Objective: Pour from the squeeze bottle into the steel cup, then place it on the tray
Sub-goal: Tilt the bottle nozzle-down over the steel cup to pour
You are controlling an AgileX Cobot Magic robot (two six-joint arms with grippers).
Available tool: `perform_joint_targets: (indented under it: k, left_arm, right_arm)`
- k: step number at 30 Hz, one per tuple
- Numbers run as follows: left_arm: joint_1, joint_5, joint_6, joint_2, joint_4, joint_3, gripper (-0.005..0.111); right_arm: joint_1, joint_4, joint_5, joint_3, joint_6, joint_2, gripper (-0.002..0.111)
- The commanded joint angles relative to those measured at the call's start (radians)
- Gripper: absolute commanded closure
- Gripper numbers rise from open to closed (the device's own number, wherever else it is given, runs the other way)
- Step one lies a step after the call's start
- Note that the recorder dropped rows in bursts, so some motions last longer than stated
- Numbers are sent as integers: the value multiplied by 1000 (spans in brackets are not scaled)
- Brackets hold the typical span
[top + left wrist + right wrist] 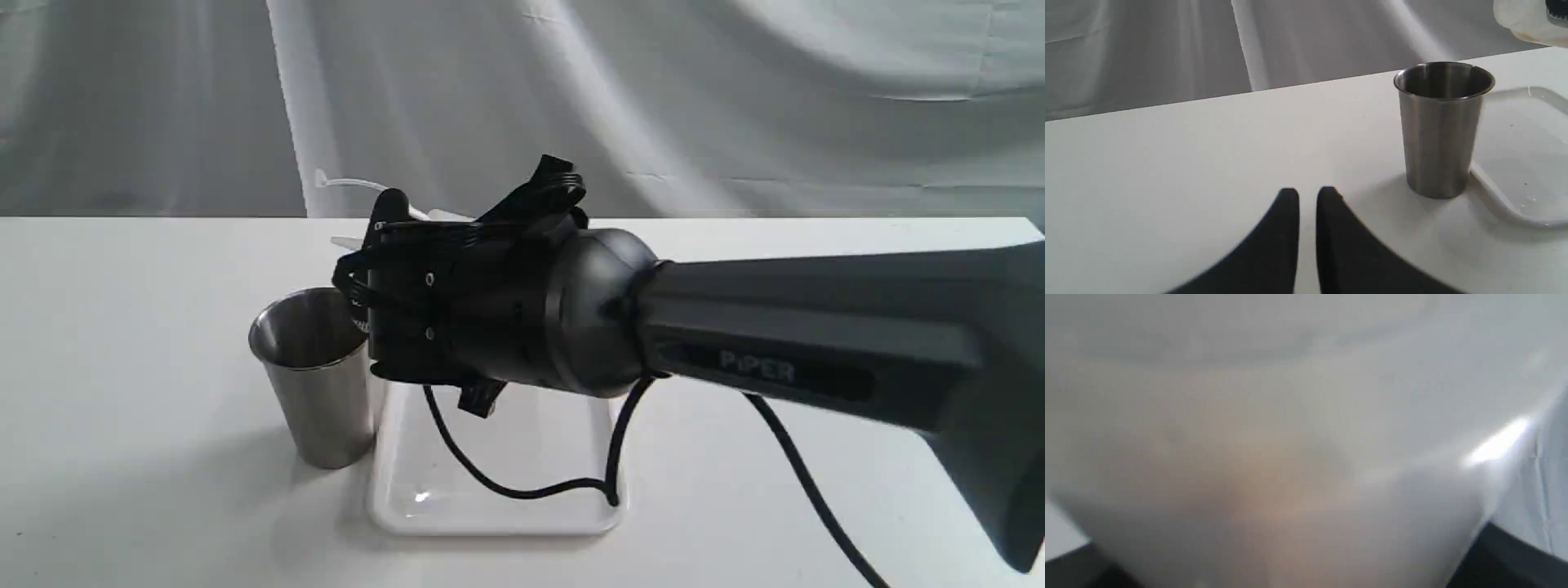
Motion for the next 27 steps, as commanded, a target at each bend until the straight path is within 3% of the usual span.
perform_joint_targets:
  k: [1, 22, 27]
  left_arm:
    - [-3, -7, -2, -5, 1, 4, 98]
    - [-3, -7, -2, -5, 1, 4, 98]
    - [-3, -7, -2, -5, 1, 4, 98]
  right_arm:
    - [5, -40, 34, -8, 0, -9, 70]
    - [5, -142, 57, -9, -144, 35, 70]
    - [5, -155, 79, -75, -144, 67, 70]
